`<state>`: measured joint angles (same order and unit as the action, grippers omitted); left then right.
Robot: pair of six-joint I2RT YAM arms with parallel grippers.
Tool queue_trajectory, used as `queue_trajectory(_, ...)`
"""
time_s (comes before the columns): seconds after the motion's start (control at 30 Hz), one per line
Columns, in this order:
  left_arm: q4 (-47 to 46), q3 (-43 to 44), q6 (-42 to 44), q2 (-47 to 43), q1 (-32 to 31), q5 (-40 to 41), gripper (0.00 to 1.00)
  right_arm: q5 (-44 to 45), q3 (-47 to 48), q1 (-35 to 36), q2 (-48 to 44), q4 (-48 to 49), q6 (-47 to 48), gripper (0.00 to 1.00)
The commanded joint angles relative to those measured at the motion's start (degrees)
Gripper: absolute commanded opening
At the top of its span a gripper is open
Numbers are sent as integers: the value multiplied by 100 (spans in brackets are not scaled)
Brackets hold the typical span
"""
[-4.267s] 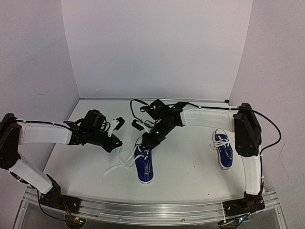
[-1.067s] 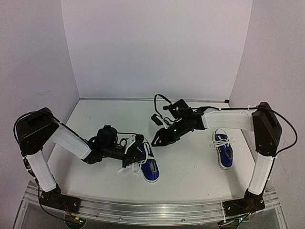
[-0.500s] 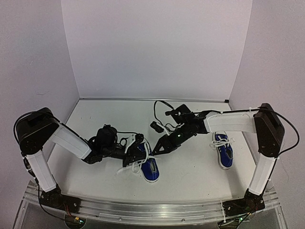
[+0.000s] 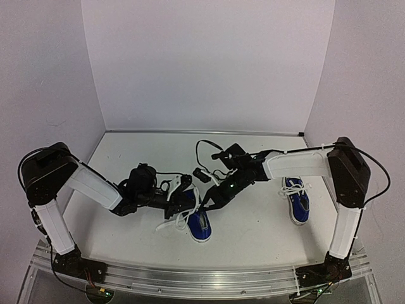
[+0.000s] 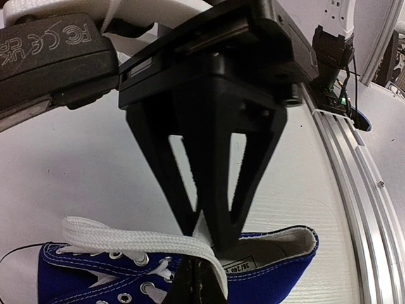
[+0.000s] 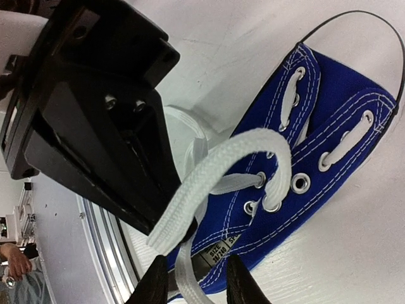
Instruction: Tie the shoes
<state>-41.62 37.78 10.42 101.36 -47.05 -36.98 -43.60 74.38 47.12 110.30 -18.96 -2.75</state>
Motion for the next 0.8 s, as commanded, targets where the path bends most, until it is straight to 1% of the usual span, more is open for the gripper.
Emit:
queue_trajectory(0.0, 5, 217, -108, -35, 37, 253, 2, 361, 196, 65, 27, -75, 120, 0)
queue_trajectory(0.07, 330, 202, -164, -235, 74, 457, 13, 499, 168, 65, -60, -92, 83, 0)
queue_trajectory(0.13, 945, 232, -244, -558, 128, 816, 23, 613, 102, 45, -189, -98, 37, 0)
queue_trajectory(0.17, 1458, 301, -258, -761, 138, 985, 27, 671, 66, 25, -258, -97, 3, 0)
queue_trajectory(0.23, 2629, 550, -293, -1129, 131, 1349, 46, 757, -22, -36, -327, -98, -86, 0)
queue_trajectory(0.27, 3184, 674, -354, -1304, 122, 1546, 53, 786, -58, -77, -334, -99, -135, 0)
queue_trajectory(0.3, 3666, 754, -444, -1464, 109, 1787, 56, 799, -95, -118, -329, -98, -178, 0)
queue_trajectory(0.33, 4185, 810, -532, -1634, 94, 2127, 57, 816, -126, -158, -307, -97, -230, 0)
queue_trajectory(0.4, 4873, 881, -698, -1934, 82, 2520, 59, 842, -188, -229, -251, -99, -329, 0)
queue_trajectory(0.5, 5864, 1084, -691, -2054, 52, 2633, 60, 792, -243, -238, -134, -85, -473, 0)
queue_trajectory(0.6, 6736, 1369, -519, -1847, -153, 2763, 60, 717, -283, -243, 26, -59, -655, 0)
queue_trajectory(0.7, 7263, 1713, -580, -1353, -249, 2967, 59, 633, -374, -239, 123, -4, -782, 0)
queue_trajectory(0.77, 7727, 1944, -587, -1037, -252, 3260, 58, 503, -526, -239, 123, 148, -881, 0)
